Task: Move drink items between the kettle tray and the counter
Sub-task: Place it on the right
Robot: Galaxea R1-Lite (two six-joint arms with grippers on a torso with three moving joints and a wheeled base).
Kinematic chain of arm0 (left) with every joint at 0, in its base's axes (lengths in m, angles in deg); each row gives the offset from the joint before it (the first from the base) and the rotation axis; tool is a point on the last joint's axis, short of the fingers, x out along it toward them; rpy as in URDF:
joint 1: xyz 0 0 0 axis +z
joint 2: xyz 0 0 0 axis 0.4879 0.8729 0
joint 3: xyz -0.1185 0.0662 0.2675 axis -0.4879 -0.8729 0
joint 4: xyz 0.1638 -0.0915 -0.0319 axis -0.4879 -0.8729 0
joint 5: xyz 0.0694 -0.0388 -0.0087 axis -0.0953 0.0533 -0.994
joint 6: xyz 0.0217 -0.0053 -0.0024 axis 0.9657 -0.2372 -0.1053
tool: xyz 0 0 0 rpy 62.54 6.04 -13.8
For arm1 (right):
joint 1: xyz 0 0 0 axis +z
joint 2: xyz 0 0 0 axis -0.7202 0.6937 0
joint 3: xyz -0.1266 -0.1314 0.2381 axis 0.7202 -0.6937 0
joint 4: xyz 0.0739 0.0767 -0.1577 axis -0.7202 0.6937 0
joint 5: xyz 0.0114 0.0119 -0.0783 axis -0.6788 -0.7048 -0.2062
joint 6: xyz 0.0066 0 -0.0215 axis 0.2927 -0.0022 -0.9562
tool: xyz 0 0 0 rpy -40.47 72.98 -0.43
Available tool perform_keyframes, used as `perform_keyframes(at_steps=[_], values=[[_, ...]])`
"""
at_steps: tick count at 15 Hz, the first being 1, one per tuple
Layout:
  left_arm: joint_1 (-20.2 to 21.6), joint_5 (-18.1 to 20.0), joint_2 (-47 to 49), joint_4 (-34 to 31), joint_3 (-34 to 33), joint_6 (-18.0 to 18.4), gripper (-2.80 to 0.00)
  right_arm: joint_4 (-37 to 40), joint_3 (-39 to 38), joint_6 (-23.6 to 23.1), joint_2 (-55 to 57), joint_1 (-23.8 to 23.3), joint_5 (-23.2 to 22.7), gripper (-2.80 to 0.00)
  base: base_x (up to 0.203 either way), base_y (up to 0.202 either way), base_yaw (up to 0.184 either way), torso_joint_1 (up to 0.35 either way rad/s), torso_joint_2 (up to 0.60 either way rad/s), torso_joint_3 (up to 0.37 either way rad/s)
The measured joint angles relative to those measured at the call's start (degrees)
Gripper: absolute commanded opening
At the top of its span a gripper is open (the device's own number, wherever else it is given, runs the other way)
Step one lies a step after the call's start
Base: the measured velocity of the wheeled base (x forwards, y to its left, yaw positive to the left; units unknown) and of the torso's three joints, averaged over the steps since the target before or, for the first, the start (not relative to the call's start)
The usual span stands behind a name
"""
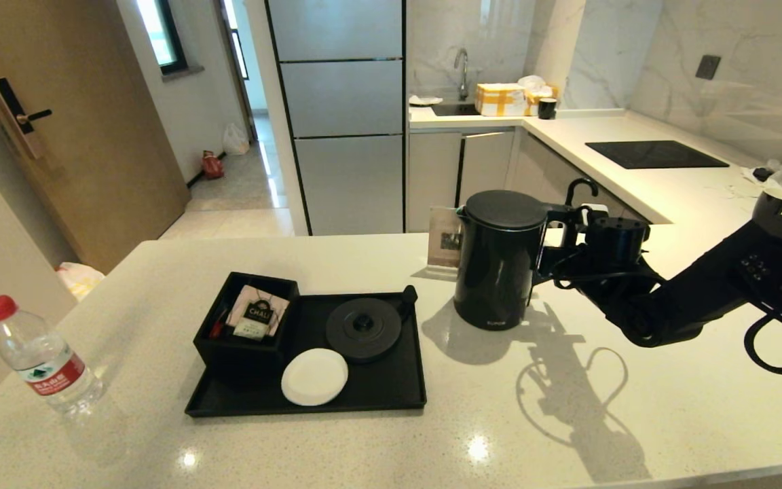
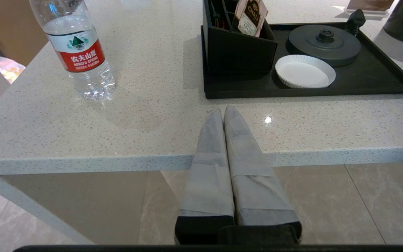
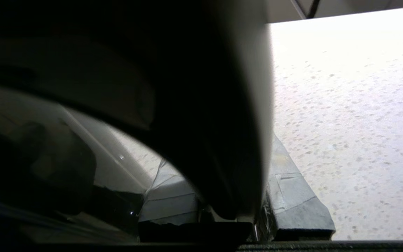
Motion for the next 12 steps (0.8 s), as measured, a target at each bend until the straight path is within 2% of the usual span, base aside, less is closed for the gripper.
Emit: perform_keyframes(at_steps=[6,7,12], values=[[0.0,0.0,0.0,0.0,0.0,0.0,-2.8,2.0,-0.1,-0.8,0.4,-0.1,0.7,-2.8,0.0,0.0,0.0,0.0,0.0,0.0],[0.0,0.0,0.0,0.0,0.0,0.0,-2.8,2.2,0.0,-0.9,0.4,-0.1,0.8,0.0,0.0,0.0,0.0,0.0,0.0,0.0],[0.0,0.0,0.0,0.0,0.0,0.0,-2.8,2.2,0.2,-0.9,0.4,-0.2,0.8,0.0,0.0,0.0,0.0,0.0,0.0,0.0]])
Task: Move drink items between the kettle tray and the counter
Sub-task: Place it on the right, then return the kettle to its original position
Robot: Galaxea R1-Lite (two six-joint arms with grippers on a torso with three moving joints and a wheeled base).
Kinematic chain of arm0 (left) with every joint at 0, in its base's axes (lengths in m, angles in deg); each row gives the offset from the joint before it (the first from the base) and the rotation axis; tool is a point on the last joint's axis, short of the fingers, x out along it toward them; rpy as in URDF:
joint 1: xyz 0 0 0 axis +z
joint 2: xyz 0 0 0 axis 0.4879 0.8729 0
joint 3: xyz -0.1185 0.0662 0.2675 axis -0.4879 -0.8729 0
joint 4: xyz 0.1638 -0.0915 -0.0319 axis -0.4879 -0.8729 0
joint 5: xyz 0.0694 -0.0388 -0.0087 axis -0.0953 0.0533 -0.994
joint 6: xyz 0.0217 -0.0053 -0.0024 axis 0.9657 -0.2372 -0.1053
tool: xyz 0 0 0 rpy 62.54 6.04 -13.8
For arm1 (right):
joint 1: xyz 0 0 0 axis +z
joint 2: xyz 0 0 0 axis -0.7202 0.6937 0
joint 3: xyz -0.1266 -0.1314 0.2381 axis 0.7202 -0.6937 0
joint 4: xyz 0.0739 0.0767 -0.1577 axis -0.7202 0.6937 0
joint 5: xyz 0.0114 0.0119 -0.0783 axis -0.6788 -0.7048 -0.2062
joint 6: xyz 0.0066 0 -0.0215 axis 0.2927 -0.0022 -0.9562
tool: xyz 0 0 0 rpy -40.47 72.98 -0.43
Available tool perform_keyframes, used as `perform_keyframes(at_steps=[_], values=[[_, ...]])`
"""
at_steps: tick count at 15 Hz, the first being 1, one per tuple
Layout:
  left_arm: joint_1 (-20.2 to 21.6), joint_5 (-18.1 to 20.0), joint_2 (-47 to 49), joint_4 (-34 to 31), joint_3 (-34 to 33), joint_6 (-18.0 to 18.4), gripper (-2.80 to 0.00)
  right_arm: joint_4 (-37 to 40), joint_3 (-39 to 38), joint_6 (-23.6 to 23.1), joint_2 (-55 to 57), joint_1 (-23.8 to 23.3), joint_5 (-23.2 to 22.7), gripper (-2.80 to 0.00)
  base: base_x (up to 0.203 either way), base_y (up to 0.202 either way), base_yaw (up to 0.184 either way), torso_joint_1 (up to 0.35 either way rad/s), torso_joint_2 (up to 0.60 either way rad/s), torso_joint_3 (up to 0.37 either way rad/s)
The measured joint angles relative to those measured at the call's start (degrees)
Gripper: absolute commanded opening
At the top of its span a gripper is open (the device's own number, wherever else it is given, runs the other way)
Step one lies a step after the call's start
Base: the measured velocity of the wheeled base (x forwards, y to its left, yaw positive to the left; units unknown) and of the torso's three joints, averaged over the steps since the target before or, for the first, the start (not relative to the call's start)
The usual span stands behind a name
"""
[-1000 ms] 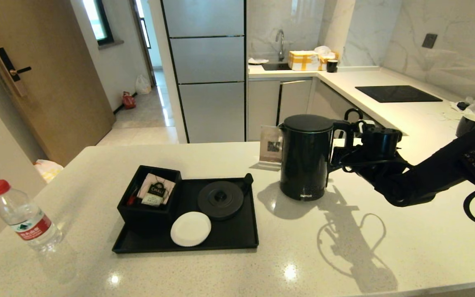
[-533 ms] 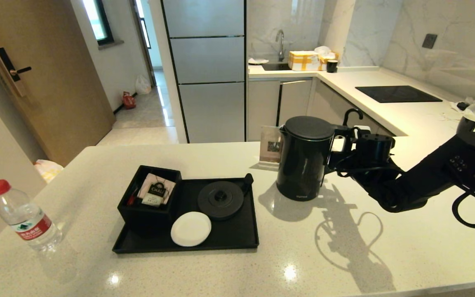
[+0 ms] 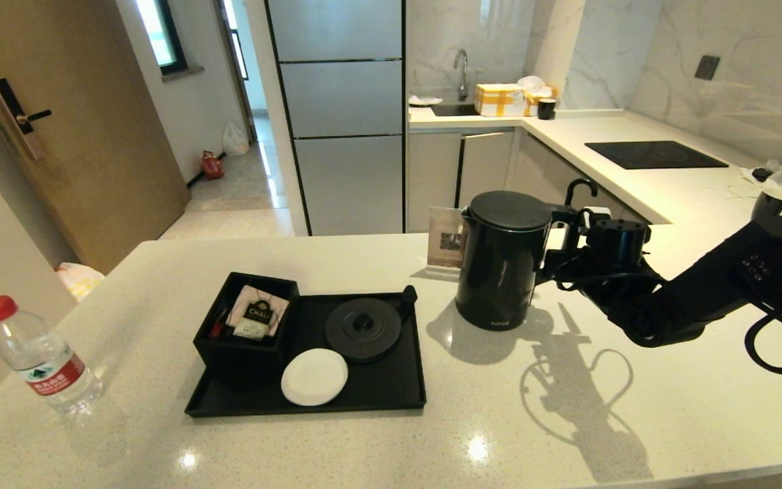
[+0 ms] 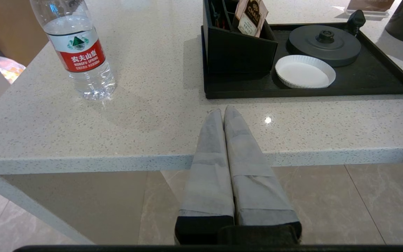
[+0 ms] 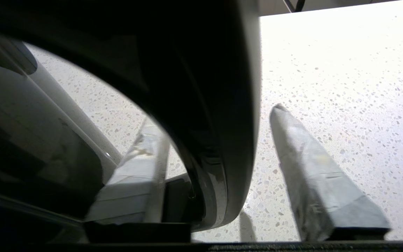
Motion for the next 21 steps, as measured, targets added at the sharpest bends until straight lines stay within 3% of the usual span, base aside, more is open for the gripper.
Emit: perform_keyframes(at_steps=[10,14,21], values=[[0.0,0.0,0.0,0.0,0.0,0.0,-2.8,-0.4,-5.1,0.8,-5.2,-3.1,-1.1,0.0,0.0,0.0,0.0,0.0,0.0,0.0],[0.0,0.0,0.0,0.0,0.0,0.0,-2.8,-0.1,-10.9,2.2,-10.0,-3.1,-5.1,0.0,0.0,0.0,0.0,0.0,0.0,0.0],[0.0,0.0,0.0,0.0,0.0,0.0,-2.8,1.0,-19.8,3.6,-20.5,-1.5,-8.1,0.0,0.0,0.0,0.0,0.0,0.0,0.0]])
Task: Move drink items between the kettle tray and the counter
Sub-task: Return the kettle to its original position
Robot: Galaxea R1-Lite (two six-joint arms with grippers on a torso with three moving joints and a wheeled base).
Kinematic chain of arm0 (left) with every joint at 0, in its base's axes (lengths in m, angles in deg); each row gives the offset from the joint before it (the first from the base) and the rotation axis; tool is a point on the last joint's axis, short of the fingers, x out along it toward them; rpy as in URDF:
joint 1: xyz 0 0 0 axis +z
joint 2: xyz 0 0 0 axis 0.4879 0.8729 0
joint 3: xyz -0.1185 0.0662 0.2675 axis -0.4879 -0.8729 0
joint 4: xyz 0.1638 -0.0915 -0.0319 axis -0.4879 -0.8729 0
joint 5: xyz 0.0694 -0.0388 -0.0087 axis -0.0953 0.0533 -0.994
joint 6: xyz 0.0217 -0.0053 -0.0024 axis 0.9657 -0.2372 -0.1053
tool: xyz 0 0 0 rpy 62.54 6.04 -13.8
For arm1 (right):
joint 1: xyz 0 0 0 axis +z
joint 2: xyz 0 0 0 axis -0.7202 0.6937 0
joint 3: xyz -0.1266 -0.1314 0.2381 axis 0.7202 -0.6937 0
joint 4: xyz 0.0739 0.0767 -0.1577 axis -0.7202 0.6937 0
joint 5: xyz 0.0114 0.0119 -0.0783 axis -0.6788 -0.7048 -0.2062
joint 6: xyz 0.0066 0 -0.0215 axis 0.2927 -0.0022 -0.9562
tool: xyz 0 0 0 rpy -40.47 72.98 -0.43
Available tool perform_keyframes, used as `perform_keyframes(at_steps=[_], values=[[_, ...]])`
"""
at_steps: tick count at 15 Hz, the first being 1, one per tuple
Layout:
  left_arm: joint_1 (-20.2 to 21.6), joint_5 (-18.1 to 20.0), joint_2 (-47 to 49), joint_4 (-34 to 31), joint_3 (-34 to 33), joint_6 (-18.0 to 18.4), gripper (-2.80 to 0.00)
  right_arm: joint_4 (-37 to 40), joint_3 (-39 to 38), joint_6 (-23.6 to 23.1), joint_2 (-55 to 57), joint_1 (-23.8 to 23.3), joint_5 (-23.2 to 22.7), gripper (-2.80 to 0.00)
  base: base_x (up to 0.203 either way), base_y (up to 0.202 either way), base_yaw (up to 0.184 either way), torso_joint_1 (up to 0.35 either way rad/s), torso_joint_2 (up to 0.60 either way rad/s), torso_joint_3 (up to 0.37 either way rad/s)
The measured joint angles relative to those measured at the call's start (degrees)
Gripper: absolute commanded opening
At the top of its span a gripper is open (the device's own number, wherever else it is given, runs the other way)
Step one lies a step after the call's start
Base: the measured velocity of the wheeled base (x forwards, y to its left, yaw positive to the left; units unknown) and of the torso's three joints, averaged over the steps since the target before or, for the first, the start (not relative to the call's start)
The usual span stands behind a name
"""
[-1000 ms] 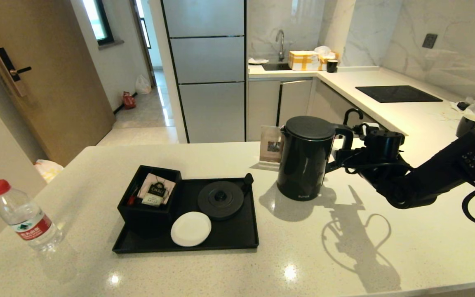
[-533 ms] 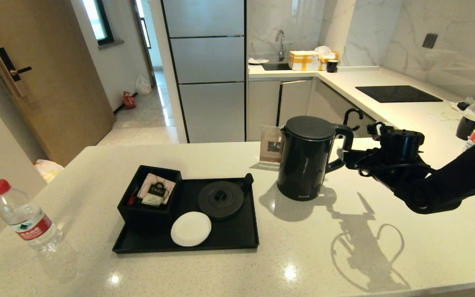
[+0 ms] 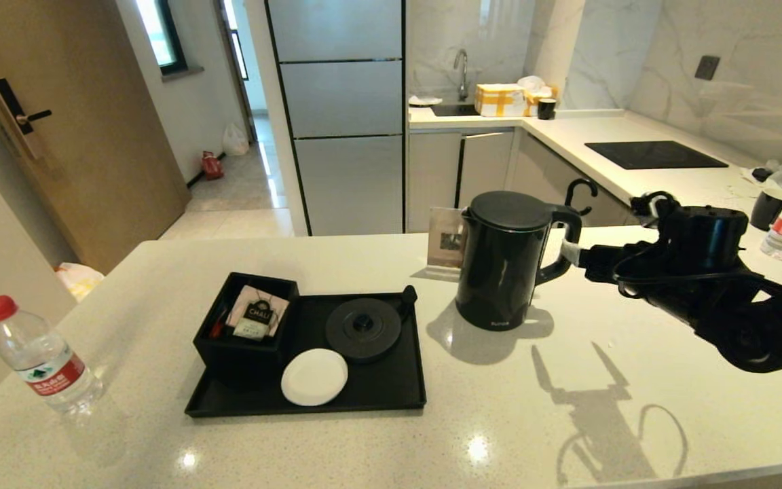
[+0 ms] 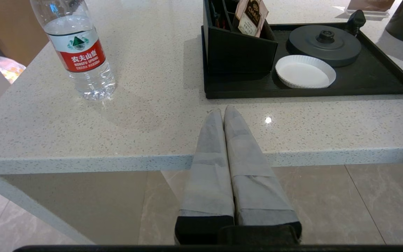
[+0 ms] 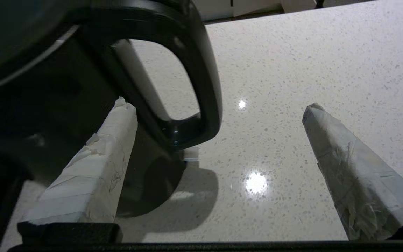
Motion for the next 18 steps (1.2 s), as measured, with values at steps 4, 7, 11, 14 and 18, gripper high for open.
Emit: perform_keyframes(at_steps=[4,7,11,14,18], values=[[0.0,0.0,0.0,0.0,0.0,0.0,-2.8,7.2,-3.1,0.1,-10.3,0.3,-0.5,-2.8,0.0,0.0,0.0,0.0,0.0,0.0],[0.0,0.0,0.0,0.0,0.0,0.0,-2.8,17.4,-5.3,0.2,-22.5,0.3,-0.7,-2.8,0.0,0.0,0.0,0.0,0.0,0.0],[0.0,0.0,0.0,0.0,0.0,0.0,-2.8,34.4,-6.5,1.3,-37.8,0.0,0.6,-2.8,0.0,0.0,0.0,0.0,0.0,0.0],[0.0,0.0,0.0,0.0,0.0,0.0,-2.8,50.9,-2.2,1.9,-54.5,-0.4,3.1,-2.8,0.0,0.0,0.0,0.0,0.0,0.0],[0.0,0.0,0.0,0.0,0.0,0.0,-2.8,77.7,2.6,1.5,-78.8,-2.9,8.8,-2.8,0.0,0.0,0.0,0.0,0.0,0.0]])
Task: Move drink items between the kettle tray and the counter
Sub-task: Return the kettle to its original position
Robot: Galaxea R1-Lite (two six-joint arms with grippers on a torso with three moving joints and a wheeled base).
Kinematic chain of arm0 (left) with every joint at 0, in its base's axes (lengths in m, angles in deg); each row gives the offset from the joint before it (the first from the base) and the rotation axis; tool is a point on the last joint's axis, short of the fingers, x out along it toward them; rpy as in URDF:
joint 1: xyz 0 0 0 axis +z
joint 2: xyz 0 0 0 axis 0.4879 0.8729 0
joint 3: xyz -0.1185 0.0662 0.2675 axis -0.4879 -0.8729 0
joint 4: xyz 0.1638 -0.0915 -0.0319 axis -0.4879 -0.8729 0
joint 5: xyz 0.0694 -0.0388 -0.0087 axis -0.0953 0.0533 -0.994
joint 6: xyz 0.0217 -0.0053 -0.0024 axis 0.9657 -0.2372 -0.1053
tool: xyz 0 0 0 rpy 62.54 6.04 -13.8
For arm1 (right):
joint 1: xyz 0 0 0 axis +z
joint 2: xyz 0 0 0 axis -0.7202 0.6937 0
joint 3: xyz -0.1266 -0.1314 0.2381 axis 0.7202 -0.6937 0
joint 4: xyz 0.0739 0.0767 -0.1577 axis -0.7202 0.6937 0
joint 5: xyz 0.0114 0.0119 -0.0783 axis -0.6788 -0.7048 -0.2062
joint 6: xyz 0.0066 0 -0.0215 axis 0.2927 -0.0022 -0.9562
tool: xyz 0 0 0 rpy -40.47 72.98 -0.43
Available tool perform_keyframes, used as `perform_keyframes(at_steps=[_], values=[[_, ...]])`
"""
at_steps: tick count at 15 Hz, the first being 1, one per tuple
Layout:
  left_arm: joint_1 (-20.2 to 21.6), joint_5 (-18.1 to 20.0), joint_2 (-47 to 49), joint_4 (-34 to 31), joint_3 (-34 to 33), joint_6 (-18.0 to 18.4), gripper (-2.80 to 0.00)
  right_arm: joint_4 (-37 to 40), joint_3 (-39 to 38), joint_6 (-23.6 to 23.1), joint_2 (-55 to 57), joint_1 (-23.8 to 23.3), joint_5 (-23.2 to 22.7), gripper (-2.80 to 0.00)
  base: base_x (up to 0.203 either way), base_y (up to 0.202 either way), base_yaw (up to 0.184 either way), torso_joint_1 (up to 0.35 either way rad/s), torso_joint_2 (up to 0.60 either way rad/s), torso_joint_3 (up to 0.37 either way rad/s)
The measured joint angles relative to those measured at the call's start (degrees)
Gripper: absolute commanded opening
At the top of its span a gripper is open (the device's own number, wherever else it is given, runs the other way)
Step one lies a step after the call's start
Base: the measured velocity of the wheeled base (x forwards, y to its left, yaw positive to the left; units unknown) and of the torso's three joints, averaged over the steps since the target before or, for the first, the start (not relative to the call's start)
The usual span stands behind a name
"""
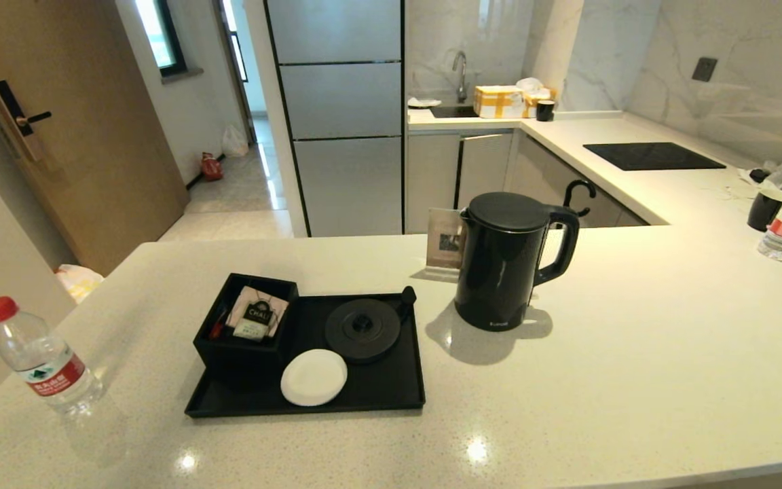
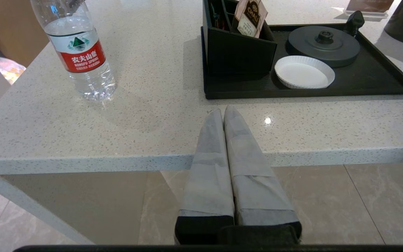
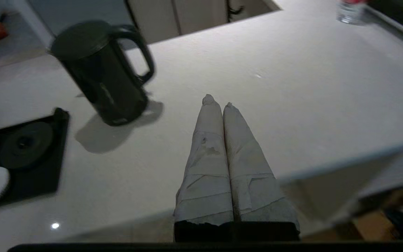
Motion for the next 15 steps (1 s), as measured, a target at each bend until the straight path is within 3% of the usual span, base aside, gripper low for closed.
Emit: perform_keyframes(at_steps=[3,6,8,12,14,15], values=[[0.0,0.0,0.0,0.0,0.0,0.0,-2.8,15.2,-1.8,-2.9,-15.8,-2.7,1.8,-2.8,0.0,0.0,0.0,0.0,0.0,0.0],[0.0,0.0,0.0,0.0,0.0,-0.1,-2.8,18.0,-9.2,-6.9,-27.3,-4.0,0.8,-2.8,0.0,0.0,0.0,0.0,0.0,0.0],[0.0,0.0,0.0,0.1,0.0,-0.1,-2.8,10.0,-18.4,-6.7,-30.3,-4.3,-0.6,-2.8,0.0,0.0,0.0,0.0,0.0,0.0],[0.0,0.0,0.0,0.1,0.0,0.0,-2.8,-19.0,-41.2,-9.4,-32.3,-4.5,-2.8,-2.8,0.0,0.0,0.0,0.0,0.0,0.0],[0.0,0.0,0.0,0.1,0.0,-0.1,-2.8,-30.8,-47.2,-11.6,-32.4,-4.5,-6.6,-2.8,0.0,0.0,0.0,0.0,0.0,0.0],[0.0,0.0,0.0,0.1,0.0,-0.1,-2.8,-32.7,-48.4,-11.8,-32.4,-4.5,-7.9,-2.8,0.0,0.0,0.0,0.0,0.0,0.0]])
